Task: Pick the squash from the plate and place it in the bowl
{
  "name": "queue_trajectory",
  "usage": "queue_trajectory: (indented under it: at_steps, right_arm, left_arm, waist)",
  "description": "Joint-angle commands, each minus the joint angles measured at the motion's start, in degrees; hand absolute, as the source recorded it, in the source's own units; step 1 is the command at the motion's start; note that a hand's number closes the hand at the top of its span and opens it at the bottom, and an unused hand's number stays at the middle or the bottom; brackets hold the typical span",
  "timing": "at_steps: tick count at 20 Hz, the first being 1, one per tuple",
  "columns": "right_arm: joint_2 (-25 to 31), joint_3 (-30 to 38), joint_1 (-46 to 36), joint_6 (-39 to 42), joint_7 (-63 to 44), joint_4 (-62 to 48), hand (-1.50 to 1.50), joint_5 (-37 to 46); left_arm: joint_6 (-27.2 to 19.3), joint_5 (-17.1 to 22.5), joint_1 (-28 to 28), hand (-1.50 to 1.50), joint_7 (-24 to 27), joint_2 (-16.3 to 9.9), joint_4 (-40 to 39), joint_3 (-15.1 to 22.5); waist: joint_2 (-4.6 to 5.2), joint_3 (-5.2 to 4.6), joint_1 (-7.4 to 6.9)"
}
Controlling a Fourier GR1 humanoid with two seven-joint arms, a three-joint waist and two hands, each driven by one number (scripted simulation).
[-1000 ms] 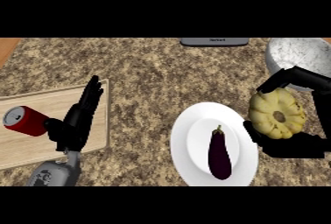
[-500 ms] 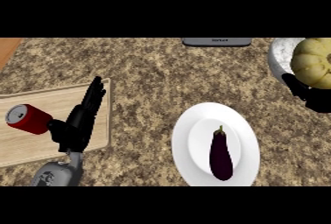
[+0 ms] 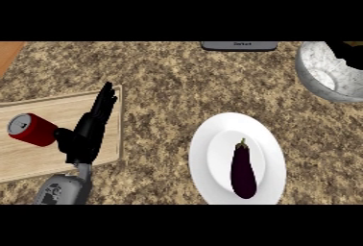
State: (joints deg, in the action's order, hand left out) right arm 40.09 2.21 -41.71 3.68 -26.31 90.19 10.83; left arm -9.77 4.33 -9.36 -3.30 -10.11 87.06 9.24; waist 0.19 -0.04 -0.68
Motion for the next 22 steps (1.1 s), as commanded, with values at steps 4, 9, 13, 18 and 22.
queue_trajectory:
  at_steps: [4, 9, 13, 18, 22]
  right_arm:
    - [2.7, -2.1, -0.8, -1.7, 11.8, -16.4, 1.5, 11.4]
    - [1.5, -0.6, -4.2, -6.7, 21.5, -34.0, 1.5, 15.9]
    - [3.1, 1.3, -7.3, -8.5, 29.9, -46.3, 1.5, 17.7]
    - [1.9, 3.2, -8.9, -12.4, 37.0, -59.3, 1.5, 19.5]
    - [4.1, 3.8, -10.9, -6.8, 41.8, -67.6, 1.5, 19.1]
  left_arm:
    - [1.9, 0.7, -1.5, 0.0, 2.1, -1.0, -3.8, -3.0]
    - [1.7, -0.4, -0.3, 0.0, 0.7, 1.0, -0.7, -0.1]
    - [1.7, -0.6, -3.3, 0.0, -2.0, 0.4, -0.5, -1.5]
    - [1.3, -1.8, -0.7, 0.0, 0.3, 1.2, 0.1, -0.9]
    - [1.8, -2.2, 0.9, 0.0, -1.2, 1.8, 2.7, 1.3]
  waist:
    - [0.25, 0.03, -0.22]
    - [0.35, 0.07, -0.86]
    - [0.55, 0.11, -1.27]
    - [0.5, 0.12, -1.38]
    - [0.95, 0.21, -2.56]
